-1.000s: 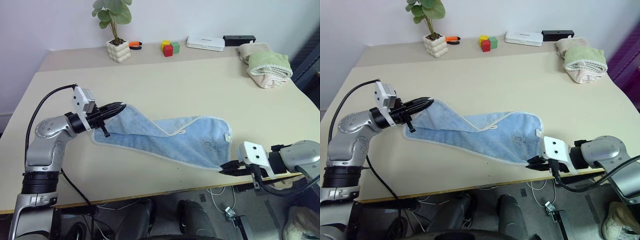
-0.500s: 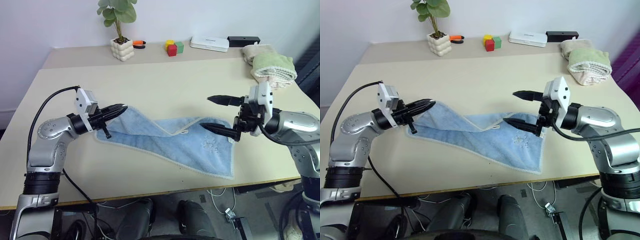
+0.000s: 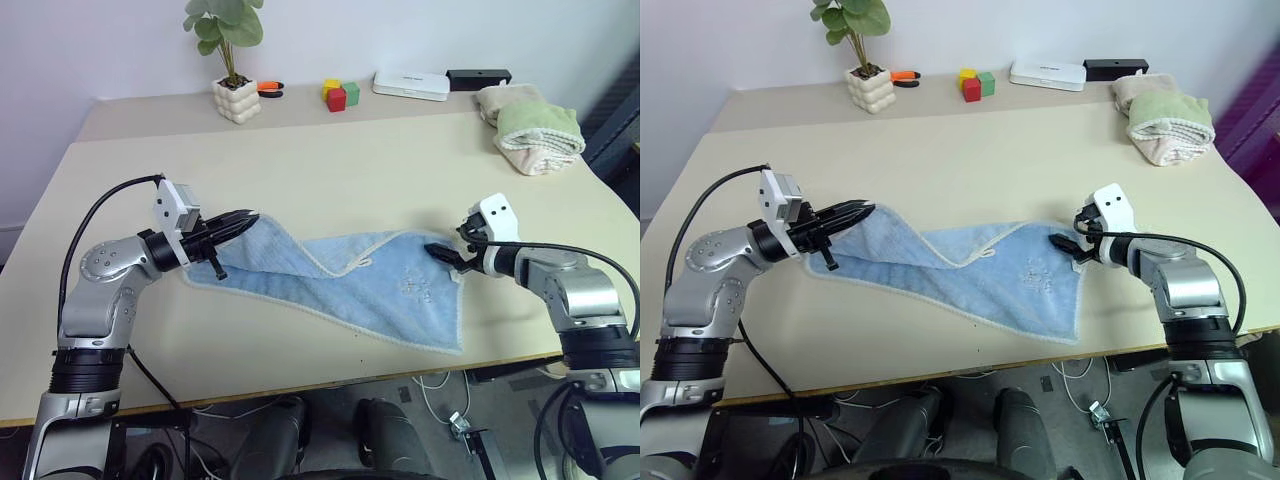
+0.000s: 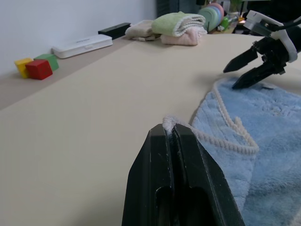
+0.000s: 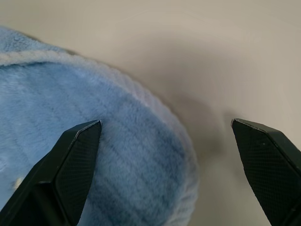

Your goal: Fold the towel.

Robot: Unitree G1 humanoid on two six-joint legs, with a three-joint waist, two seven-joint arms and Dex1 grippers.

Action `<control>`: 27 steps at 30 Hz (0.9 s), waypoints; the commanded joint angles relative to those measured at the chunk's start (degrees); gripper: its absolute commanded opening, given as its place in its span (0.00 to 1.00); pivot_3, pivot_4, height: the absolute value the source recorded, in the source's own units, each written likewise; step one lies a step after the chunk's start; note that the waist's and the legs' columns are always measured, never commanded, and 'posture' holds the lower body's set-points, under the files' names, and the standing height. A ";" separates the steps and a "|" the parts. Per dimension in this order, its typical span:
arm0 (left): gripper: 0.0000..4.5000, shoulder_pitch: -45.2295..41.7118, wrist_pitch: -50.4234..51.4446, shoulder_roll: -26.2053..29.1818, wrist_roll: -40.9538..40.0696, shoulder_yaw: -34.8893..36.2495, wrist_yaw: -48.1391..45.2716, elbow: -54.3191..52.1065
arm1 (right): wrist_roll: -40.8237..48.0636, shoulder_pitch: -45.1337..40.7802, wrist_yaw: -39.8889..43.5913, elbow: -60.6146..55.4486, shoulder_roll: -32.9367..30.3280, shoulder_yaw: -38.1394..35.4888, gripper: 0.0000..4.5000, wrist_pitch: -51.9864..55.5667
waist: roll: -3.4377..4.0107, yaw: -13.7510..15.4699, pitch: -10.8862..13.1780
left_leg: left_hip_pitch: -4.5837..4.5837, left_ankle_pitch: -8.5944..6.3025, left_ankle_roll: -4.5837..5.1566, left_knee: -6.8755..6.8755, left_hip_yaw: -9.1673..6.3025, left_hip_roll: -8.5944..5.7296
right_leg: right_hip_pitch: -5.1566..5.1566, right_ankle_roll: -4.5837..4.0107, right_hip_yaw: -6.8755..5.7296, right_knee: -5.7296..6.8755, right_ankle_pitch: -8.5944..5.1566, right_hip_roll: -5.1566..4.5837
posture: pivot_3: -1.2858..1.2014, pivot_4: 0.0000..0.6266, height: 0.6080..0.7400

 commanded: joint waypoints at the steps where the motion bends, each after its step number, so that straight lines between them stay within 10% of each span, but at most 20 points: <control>1: 0.00 -1.23 -0.78 -0.06 0.18 -0.21 -0.03 -0.86 | 0.98 0.06 0.56 -1.42 -0.09 -1.02 0.94 3.24 | 0.00 0.01 0.00 | 0.00 0.00 0.00 0.00 0.00 0.00 | 0.00 0.00 0.00 0.00 0.00 0.00 | 0.52 0.24 1.00; 10: 0.00 -1.66 -1.18 -0.05 0.66 -0.23 -0.36 -0.21 | 1.06 -1.57 -2.06 -0.22 2.38 -3.81 0.04 3.26 | -0.01 -0.11 -0.01 | 0.01 -0.01 -0.01 0.04 -0.01 0.00 | 0.03 0.01 -0.01 0.00 0.00 0.00 | 0.52 0.24 1.00; 18: 0.00 -6.84 -9.41 -3.27 7.46 0.18 6.87 11.85 | -1.29 -5.71 -3.13 3.06 4.00 -3.75 0.02 -6.83 | 0.00 0.01 0.00 | 0.01 -0.01 -0.01 0.07 0.00 0.00 | 0.04 0.01 -0.02 0.01 0.02 0.01 | 0.52 0.24 1.00; 27: 0.00 -44.87 -31.24 -1.46 21.98 -0.90 24.75 63.28 | -16.47 -38.55 -12.69 43.79 10.82 3.17 0.02 -41.96 | -0.16 -1.34 0.13 | -0.01 0.27 -0.22 0.16 0.01 -0.03 | 0.02 0.18 -0.12 0.00 0.32 0.10 | 0.52 0.24 1.00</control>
